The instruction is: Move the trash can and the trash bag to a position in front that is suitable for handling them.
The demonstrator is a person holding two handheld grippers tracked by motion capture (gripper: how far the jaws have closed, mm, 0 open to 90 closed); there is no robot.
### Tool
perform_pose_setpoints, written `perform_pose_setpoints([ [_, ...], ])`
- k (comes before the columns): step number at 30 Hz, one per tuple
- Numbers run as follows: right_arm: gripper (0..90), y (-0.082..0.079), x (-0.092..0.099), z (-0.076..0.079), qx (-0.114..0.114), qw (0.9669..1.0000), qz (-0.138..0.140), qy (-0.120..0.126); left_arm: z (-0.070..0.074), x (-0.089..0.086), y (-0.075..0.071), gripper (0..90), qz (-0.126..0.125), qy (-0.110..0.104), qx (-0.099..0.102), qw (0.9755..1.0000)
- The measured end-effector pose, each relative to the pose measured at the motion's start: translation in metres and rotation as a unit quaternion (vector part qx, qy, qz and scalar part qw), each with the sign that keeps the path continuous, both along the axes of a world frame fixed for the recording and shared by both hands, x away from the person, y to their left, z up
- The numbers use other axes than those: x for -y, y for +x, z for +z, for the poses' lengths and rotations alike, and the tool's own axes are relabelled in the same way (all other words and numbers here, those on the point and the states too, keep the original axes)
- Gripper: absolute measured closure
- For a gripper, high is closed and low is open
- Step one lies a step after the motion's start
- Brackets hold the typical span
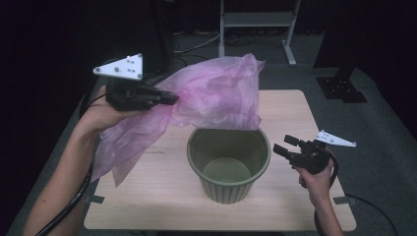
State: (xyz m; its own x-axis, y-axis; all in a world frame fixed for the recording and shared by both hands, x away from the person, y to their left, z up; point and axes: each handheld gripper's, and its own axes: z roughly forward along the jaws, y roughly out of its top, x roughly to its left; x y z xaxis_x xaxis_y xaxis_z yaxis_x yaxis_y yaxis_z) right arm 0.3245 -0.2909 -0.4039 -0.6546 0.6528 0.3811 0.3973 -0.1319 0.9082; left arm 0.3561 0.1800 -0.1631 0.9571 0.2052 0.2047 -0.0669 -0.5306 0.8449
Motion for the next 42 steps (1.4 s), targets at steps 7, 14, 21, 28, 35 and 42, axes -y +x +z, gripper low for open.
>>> perform_pose_setpoints([
  [7,18.1,-0.014,0.01,0.018,0.032,0.9994,0.01,0.006,0.007,0.057,0.011,88.1,-0.046,0.014,0.004,0.9988],
  [14,18.1,-0.024,0.021,0.022,0.043,0.9987,0.023,0.014,0.008,0.113,0.019,88.0,-0.097,0.017,0.005,0.9951],
  [21,18.1,-0.025,0.025,0.028,0.059,0.9968,0.048,0.026,0.002,0.159,0.024,88.0,-0.142,0.013,0.002,0.9898],
  [28,18.0,-0.027,0.021,0.044,0.082,0.9927,0.07,0.054,0.002,0.204,0.019,87.8,-0.182,0.015,0.005,0.9831],
  [35,18.0,-0.035,0.027,0.055,0.096,0.9913,0.064,0.063,0.009,0.234,0.008,87.5,-0.225,-0.01,0.016,0.9741],
  [42,18.0,-0.037,0.037,0.058,0.113,0.9908,0.048,0.058,-0.027,0.228,0.015,85.9,-0.234,-0.035,-0.013,0.9716],
])
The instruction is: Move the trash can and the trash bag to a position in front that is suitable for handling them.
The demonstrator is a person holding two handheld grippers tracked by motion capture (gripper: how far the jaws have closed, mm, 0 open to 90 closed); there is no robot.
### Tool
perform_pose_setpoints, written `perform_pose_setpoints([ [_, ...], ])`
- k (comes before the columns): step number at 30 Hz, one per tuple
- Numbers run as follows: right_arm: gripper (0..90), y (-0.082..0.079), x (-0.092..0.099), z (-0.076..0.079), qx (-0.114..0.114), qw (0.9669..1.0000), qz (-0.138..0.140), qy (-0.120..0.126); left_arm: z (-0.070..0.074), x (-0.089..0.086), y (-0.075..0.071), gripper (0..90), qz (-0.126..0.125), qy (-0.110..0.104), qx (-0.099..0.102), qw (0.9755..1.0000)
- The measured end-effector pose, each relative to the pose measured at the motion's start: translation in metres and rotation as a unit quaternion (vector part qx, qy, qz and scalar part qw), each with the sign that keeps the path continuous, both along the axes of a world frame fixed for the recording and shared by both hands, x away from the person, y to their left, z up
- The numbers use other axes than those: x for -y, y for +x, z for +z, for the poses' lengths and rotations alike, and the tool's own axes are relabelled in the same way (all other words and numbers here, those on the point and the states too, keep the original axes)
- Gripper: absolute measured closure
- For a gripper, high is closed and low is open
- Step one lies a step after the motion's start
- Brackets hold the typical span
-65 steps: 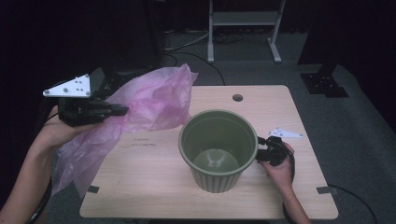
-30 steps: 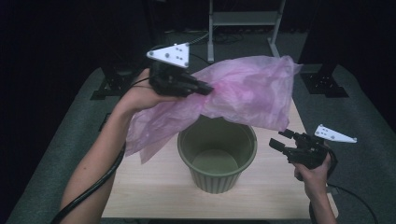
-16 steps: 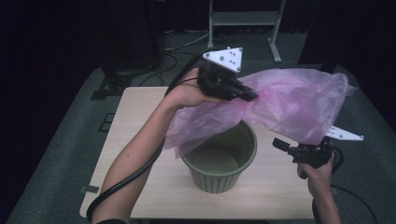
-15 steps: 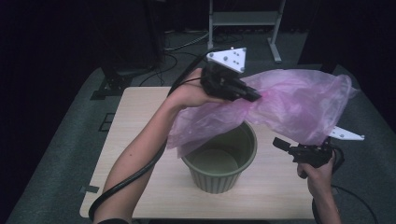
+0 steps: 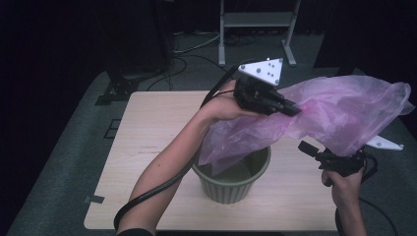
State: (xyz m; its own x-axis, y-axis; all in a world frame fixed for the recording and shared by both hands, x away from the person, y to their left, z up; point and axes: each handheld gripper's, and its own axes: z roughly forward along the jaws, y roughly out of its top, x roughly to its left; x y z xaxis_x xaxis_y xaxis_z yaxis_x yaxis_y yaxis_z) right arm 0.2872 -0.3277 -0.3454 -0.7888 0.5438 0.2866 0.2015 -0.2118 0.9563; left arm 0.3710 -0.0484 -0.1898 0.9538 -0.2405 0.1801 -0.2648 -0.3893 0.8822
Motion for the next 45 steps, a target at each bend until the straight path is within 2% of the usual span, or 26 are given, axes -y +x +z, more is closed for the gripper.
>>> perform_pose_setpoints([
  [5,18.0,0.003,-0.002,0.002,-0.002,1.0,0.005,0.003,-0.03,-0.002,0.003,83.9,0.001,0.034,-0.001,0.9994],
  [7,18.0,0.005,-0.005,0.003,0.003,0.9999,0.011,-0.001,-0.042,-0.004,0.004,83.9,0.006,0.058,0.007,0.9983],
  [10,18.0,0.009,-0.011,0.004,0.01,0.9997,0.022,-0.003,-0.054,-0.004,0.003,83.8,0.011,0.081,0.014,0.9966],
  [12,18.0,0.011,-0.016,0.005,0.005,0.9995,0.031,-0.009,-0.061,-0.005,0.003,83.0,0.017,0.097,0.023,0.9949],
  [16,18.3,0.015,-0.024,0.006,0.004,0.9988,0.044,-0.02,-0.07,-0.011,0.002,82.8,0.03,0.118,0.037,0.9919],
  [22,28.4,0.018,-0.035,0.01,0.003,0.9976,0.06,-0.034,-0.079,-0.017,-0.002,82.1,0.048,0.152,0.06,0.9854],
  [27,28.5,0.019,-0.04,0.01,0.005,0.9965,0.072,-0.041,-0.085,-0.026,-0.01,78.3,0.052,0.173,0.062,0.9816],
  [31,30.6,0.019,-0.044,0.01,0.007,0.9953,0.085,-0.047,-0.085,-0.036,-0.01,72.7,0.064,0.177,0.049,0.9809],
  [33,30.8,0.018,-0.046,0.011,0.008,0.9946,0.091,-0.049,-0.084,-0.043,-0.009,65.6,0.075,0.181,0.033,0.9801],
  [36,30.8,0.018,-0.047,0.012,0.01,0.9942,0.092,-0.054,-0.081,-0.055,-0.008,54.0,0.091,0.171,0.015,0.981],
  [38,30.9,0.018,-0.047,0.014,0.01,0.9938,0.095,-0.058,-0.079,-0.061,-0.006,47.7,0.098,0.158,0.008,0.9825],
  [40,30.9,0.019,-0.049,0.017,0.014,0.993,0.098,-0.064,-0.073,-0.07,-0.005,41.5,0.106,0.134,-0.01,0.9852],
  [45,31.1,0.021,-0.061,0.026,0.021,0.9896,0.107,-0.094,-0.051,-0.079,-0.008,37.4,0.102,0.083,-0.019,0.9911],
])
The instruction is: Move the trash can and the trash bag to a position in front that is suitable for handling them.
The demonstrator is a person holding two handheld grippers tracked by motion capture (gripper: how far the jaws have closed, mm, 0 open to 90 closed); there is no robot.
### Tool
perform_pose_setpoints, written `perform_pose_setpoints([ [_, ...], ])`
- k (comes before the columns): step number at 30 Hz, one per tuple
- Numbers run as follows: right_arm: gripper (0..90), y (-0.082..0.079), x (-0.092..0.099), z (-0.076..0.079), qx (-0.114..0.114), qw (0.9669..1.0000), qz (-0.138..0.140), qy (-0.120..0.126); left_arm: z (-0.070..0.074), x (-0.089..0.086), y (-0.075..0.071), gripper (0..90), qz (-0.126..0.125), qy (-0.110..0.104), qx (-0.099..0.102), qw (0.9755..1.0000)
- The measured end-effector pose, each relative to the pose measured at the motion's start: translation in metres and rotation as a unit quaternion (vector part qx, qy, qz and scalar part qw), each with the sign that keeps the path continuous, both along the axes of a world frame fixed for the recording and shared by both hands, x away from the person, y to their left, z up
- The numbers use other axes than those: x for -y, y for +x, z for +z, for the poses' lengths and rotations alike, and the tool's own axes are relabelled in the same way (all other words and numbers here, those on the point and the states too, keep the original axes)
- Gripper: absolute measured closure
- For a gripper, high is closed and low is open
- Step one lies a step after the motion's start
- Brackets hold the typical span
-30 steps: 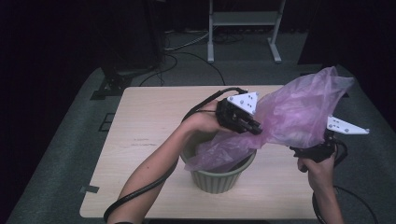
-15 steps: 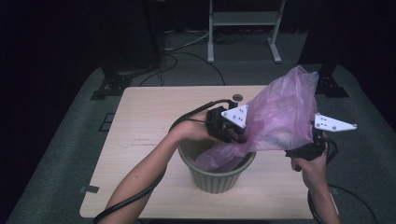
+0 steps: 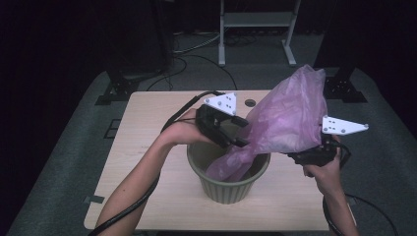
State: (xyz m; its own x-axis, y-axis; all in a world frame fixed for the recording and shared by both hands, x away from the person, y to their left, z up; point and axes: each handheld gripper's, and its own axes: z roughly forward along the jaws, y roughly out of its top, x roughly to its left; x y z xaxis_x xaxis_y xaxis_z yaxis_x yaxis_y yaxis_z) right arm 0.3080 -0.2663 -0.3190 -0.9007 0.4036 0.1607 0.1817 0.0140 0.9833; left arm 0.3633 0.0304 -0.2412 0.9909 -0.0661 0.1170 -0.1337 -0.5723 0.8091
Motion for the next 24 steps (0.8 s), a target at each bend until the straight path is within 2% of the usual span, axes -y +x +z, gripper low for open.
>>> perform_pose_setpoints([
  [3,32.1,0.003,-0.009,0.007,0.006,0.9999,0.003,-0.011,0.013,0.001,-0.003,35.8,0.003,-0.023,0.008,0.9997],
  [6,34.8,0.006,-0.02,0.013,0.012,0.9996,0.005,-0.025,0.023,0.001,-0.005,34.2,-0.001,-0.046,0.006,0.9989],
  [9,39.8,0.007,-0.03,0.017,0.018,0.999,0.008,-0.04,0.024,0.003,-0.007,35.9,-0.002,-0.045,0.006,0.999],
  [11,43.4,0.007,-0.036,0.02,0.022,0.9986,0.008,-0.047,0.022,0.004,-0.008,43.0,0.002,-0.039,0.015,0.9991],
  [12,45.9,0.007,-0.039,0.02,0.022,0.9985,0.008,-0.05,0.021,0.003,-0.009,50.0,0.001,-0.04,0.019,0.999],
  [14,53.5,0.007,-0.044,0.021,0.019,0.9983,0.008,-0.055,0.019,0.001,-0.01,65.5,-0.002,-0.048,0.026,0.9985],
  [16,64.9,0.007,-0.046,0.021,0.019,0.9975,0.008,-0.068,0.017,-0.001,-0.01,73.4,-0.005,-0.049,0.025,0.9985],
  [18,74.2,0.006,-0.048,0.02,0.013,0.9967,0.016,-0.078,0.015,-0.004,-0.011,79.4,-0.009,-0.044,0.028,0.9986],
  [20,80.6,0.005,-0.05,0.019,0.012,0.9959,0.024,-0.087,0.013,-0.008,-0.012,81.8,-0.012,-0.041,0.03,0.9986],
  [24,83.1,0.002,-0.051,0.018,0.005,0.9942,0.035,-0.102,0.005,-0.02,-0.013,82.1,-0.004,-0.05,0.022,0.9985],
])
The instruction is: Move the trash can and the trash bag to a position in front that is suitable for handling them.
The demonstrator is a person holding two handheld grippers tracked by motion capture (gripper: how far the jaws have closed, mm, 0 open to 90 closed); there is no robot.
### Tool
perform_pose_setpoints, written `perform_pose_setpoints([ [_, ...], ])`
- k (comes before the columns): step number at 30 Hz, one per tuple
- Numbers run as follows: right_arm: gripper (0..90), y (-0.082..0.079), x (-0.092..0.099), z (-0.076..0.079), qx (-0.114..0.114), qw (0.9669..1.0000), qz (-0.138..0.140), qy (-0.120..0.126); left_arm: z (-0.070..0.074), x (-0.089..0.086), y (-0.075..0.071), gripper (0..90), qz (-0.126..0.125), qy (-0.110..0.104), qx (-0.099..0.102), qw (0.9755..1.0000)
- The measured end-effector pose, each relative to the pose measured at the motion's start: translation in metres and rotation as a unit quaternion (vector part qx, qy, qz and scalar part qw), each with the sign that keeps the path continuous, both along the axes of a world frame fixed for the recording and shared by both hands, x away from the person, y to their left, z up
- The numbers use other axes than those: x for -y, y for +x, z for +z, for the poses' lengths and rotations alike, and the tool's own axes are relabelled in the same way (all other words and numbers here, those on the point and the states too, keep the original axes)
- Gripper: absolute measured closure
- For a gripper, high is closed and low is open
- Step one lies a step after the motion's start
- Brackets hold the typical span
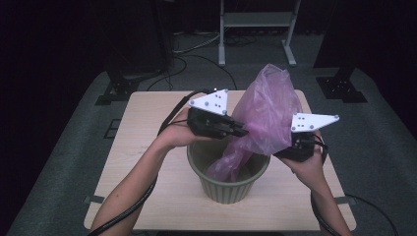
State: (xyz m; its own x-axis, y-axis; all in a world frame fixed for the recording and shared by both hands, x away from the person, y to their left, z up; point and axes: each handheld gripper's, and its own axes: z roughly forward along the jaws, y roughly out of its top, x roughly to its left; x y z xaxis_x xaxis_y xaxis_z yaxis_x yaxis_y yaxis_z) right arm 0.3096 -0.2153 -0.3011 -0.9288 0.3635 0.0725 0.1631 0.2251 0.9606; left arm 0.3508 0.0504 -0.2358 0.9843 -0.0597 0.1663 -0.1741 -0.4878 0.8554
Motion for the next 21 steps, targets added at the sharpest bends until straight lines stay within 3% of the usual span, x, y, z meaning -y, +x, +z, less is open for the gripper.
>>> perform_pose_setpoints([
  [9,89.9,-0.003,0.003,-0.006,-0.01,0.9995,0.011,-0.028,-0.023,-0.028,0.0,89.4,0.022,0.001,-0.023,0.9995],
  [21,90.0,-0.004,0.022,-0.008,-0.022,0.9989,-0.003,-0.041,-0.035,-0.08,0.004,89.7,0.076,-0.01,-0.041,0.9962],
])
